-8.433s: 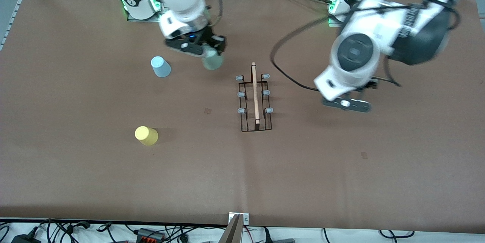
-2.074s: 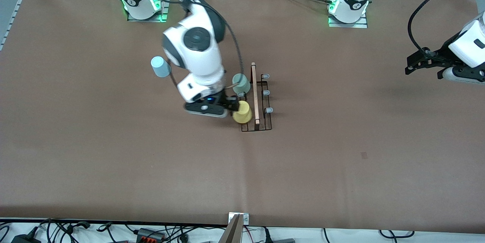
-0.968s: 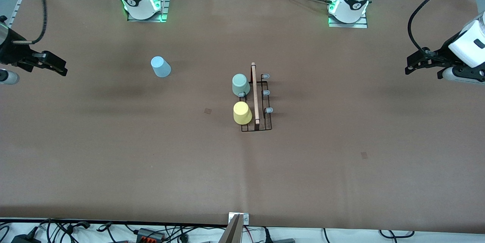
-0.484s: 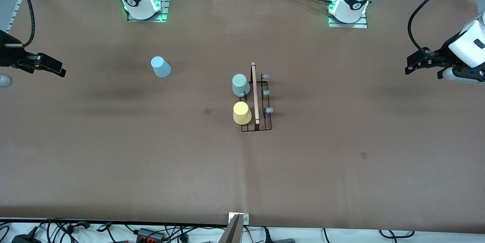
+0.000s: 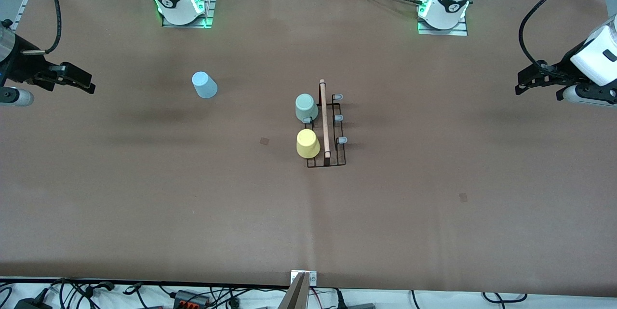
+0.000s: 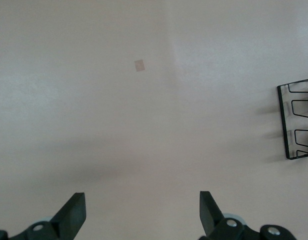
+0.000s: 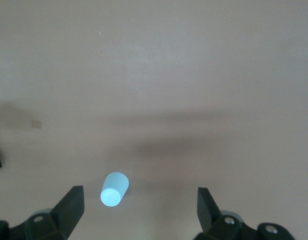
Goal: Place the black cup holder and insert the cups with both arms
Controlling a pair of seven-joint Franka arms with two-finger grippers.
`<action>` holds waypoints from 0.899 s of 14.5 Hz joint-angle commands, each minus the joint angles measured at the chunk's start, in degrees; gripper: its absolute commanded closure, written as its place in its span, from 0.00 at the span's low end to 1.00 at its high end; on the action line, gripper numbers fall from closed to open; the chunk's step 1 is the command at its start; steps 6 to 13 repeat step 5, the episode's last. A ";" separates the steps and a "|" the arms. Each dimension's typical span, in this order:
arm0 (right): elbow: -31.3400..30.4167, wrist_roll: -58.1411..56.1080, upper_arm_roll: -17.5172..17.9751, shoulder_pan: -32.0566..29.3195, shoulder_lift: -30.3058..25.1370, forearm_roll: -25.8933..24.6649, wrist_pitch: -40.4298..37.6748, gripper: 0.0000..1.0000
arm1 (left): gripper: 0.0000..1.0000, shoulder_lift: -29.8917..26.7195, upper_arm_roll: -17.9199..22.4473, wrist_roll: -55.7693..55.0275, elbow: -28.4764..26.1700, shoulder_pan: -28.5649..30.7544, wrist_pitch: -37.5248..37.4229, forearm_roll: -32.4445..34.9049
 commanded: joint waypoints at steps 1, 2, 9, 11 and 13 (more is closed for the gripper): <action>-0.63 0.44 0.38 -0.30 -0.82 -0.18 -0.58 0.00 | 0.00 0.13 0.17 1.09 1.06 -0.03 -0.99 0.43; -0.63 0.44 0.38 -0.30 -0.74 -0.18 -0.58 0.00 | 0.00 0.13 0.09 1.09 1.06 -0.03 -1.08 0.43; -0.63 0.26 0.29 -0.30 -0.74 -0.09 -0.66 0.00 | 0.00 0.13 0.17 1.09 1.06 -0.03 -1.08 0.43; -0.63 0.26 0.29 -0.30 -0.74 -0.09 -0.66 0.00 | 0.00 0.13 0.17 1.09 1.06 -0.03 -1.08 0.43; -0.63 0.26 0.29 -0.30 -0.74 -0.09 -0.66 0.00 | 0.00 0.13 0.17 1.09 1.06 -0.03 -1.08 0.43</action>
